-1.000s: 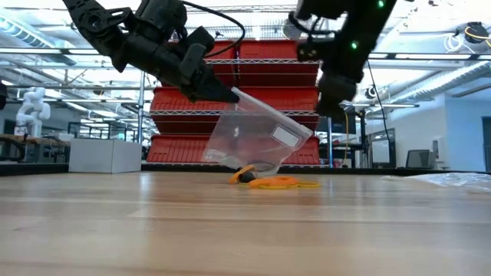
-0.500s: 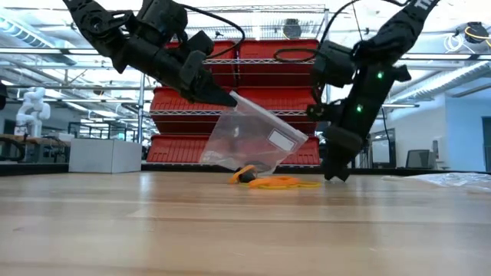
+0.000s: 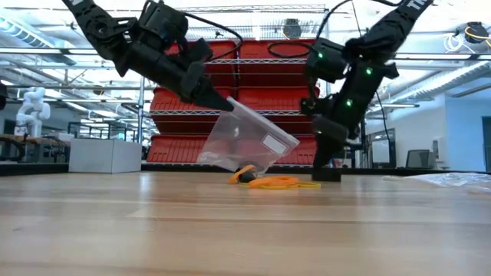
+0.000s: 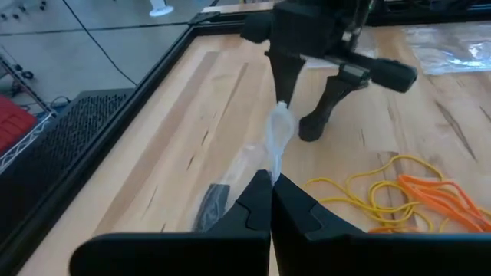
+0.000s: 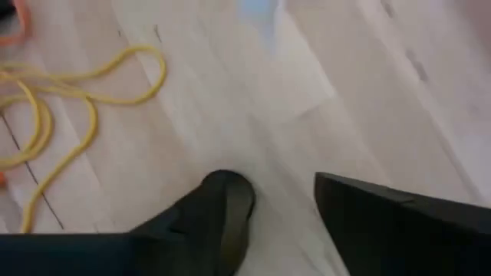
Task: Sort rubber bands
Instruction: Put the black rubber band into the top left transparent zip bag
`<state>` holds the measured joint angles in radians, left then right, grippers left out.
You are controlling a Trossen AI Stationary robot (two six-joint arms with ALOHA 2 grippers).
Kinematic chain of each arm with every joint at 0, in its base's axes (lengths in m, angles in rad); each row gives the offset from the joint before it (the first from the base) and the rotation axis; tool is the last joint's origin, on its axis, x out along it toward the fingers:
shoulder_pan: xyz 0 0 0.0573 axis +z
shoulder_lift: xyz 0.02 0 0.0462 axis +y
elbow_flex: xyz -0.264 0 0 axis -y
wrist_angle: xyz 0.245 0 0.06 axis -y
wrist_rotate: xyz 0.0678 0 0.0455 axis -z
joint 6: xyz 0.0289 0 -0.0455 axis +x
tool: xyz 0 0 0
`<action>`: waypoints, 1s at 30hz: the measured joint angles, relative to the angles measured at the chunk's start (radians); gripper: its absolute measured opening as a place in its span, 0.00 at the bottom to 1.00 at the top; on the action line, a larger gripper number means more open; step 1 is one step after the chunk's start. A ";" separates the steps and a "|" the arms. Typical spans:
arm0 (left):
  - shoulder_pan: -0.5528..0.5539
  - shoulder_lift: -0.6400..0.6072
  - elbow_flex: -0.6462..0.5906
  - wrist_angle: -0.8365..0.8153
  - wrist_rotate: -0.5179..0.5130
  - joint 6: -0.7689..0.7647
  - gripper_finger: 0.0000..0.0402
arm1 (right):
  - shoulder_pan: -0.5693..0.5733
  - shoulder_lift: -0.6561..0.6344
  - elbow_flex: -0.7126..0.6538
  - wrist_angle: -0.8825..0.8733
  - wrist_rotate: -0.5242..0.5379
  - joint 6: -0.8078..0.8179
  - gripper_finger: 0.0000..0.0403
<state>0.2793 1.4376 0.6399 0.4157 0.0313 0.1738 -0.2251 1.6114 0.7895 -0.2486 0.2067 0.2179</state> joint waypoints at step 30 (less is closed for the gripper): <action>0.036 0.000 0.000 -0.015 0.047 0.017 0.00 | 0.030 -0.006 -0.046 -0.016 -0.082 0.056 0.03</action>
<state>0.3149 1.4376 0.6399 0.4010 0.0780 0.1903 -0.1953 1.6050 0.7440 -0.2647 0.1244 0.2741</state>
